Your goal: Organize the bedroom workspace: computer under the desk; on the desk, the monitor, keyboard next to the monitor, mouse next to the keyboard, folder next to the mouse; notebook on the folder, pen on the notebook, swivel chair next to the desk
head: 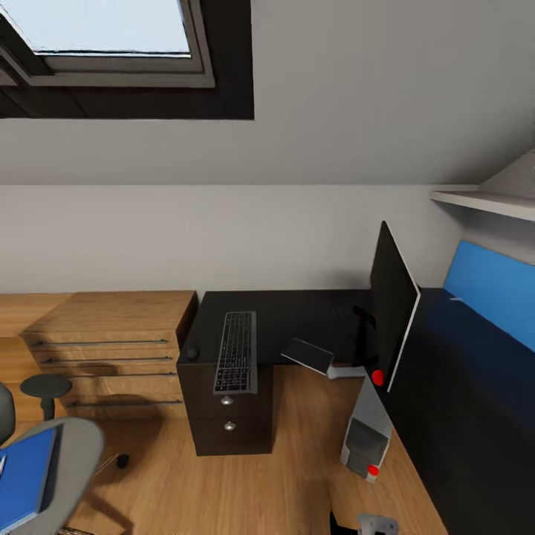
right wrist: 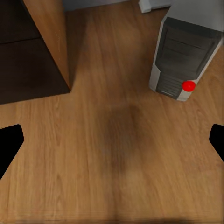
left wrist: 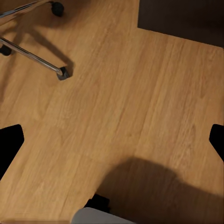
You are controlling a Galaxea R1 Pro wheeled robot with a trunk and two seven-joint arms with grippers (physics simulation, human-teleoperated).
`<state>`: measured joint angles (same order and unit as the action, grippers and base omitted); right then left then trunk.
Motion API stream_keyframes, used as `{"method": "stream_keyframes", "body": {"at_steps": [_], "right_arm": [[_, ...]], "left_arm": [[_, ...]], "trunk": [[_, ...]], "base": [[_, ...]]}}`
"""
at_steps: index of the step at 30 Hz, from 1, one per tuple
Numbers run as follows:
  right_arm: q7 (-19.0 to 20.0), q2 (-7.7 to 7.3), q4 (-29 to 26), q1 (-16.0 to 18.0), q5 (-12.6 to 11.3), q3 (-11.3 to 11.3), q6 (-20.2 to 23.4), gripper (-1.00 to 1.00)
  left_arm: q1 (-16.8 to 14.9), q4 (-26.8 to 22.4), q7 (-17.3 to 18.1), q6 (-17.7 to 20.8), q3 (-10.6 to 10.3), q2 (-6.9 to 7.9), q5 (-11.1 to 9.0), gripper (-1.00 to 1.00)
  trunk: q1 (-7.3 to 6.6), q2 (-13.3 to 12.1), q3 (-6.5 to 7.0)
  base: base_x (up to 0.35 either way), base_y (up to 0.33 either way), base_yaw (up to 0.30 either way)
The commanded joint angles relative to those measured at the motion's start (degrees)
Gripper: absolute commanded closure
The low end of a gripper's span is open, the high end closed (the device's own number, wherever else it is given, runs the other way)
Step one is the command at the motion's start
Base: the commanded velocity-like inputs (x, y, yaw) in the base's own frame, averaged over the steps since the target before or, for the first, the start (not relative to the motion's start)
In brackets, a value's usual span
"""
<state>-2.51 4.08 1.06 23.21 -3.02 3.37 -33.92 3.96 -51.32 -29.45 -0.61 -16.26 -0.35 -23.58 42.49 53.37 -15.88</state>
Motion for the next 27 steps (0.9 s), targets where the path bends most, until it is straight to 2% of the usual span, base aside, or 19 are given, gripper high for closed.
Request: {"method": "stream_keyframes", "body": {"at_steps": [1, 13, 16, 27], "right_arm": [[0.13, 0.10, 0.13, 0.07, -0.14, 0.26, -0.33, -1.00], [0.14, 0.19, 0.12, 0.05, -0.14, 0.24, -0.36, -1.00], [0.09, 0.18, 0.10, 0.06, -0.14, 0.24, -0.36, -1.00], [0.07, 0.15, 0.09, 0.06, -0.14, 0.24, -0.37, -1.00]], "left_arm": [[0.00, -0.15, -0.33, -0.08, -0.14, 0.05, -0.50, -1.00], [0.00, -0.14, -0.34, -0.04, -0.17, 0.00, -0.50, -1.00], [0.00, -0.16, -0.34, -0.02, -0.15, 0.00, -0.50, -1.00], [0.00, -0.11, -0.26, -0.03, -0.17, 0.00, -0.50, -1.00]], "trunk": [[-0.23, -0.37, 0.12], [-2.87, -5.18, 2.28], [-3.52, -6.38, 2.75], [-5.94, -10.79, 4.60]], "base": [[-0.044, -0.012, 0.058], [-0.016, -0.004, 0.211], [-0.190, -0.073, 0.216], [-0.092, -0.035, 0.044]]}}
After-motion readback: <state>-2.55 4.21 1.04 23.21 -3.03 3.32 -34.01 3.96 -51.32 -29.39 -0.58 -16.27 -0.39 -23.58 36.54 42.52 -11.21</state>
